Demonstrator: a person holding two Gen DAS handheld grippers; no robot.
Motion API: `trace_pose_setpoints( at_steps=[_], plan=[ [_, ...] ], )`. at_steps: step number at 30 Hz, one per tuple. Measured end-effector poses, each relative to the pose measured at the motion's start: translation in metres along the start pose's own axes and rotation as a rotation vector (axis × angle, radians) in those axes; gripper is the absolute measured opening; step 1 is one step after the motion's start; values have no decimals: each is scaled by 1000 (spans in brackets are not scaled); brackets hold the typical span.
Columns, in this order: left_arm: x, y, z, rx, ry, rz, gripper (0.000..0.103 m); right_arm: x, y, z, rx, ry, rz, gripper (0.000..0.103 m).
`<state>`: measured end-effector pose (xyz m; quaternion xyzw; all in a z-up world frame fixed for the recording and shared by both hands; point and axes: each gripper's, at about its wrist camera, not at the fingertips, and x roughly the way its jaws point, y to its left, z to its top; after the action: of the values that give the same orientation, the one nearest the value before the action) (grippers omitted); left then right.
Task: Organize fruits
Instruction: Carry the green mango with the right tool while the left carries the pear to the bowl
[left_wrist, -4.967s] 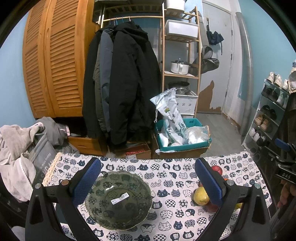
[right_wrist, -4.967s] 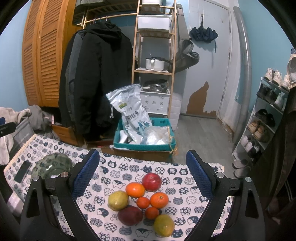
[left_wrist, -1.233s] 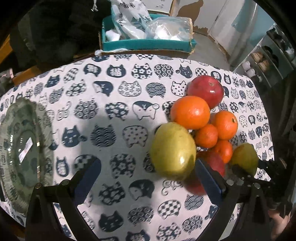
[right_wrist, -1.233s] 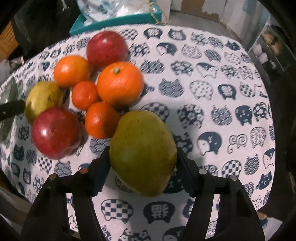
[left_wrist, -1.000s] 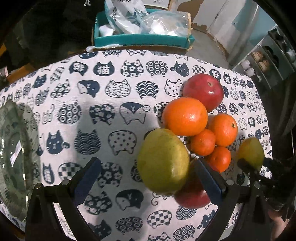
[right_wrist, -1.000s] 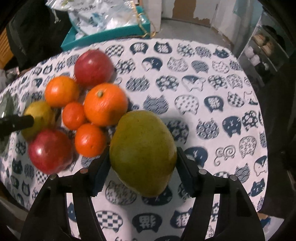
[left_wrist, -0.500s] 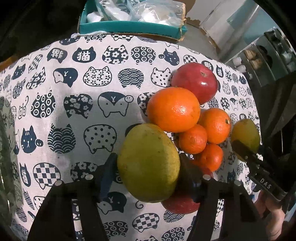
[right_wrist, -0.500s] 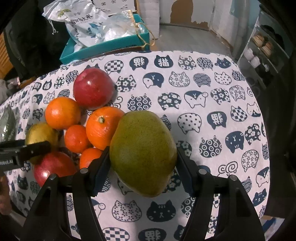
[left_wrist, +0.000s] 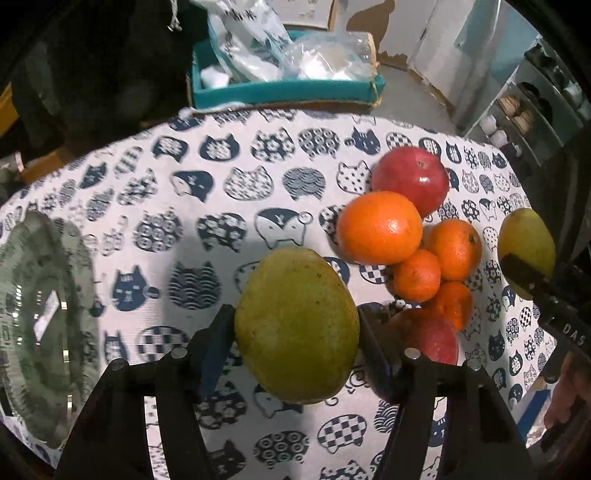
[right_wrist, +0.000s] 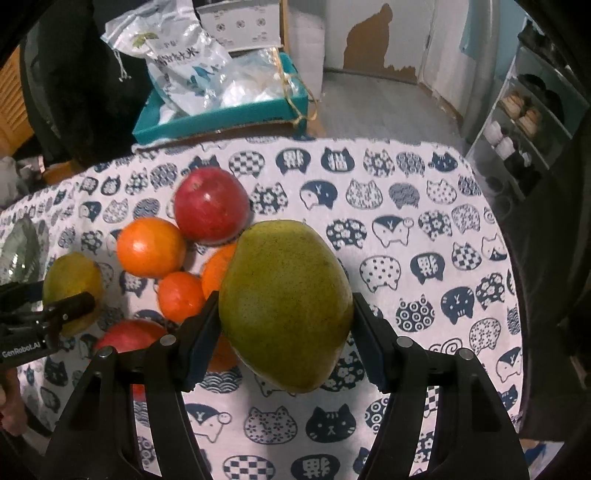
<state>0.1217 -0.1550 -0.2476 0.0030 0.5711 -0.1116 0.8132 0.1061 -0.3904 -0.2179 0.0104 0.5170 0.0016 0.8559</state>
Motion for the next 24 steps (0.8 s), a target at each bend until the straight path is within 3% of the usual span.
trace_pose_setpoints(
  at_steps=[24],
  plan=[
    [-110, 35, -13, -16, -247, 79, 67, -78, 61, 22, -78, -173, 51, 67]
  ],
)
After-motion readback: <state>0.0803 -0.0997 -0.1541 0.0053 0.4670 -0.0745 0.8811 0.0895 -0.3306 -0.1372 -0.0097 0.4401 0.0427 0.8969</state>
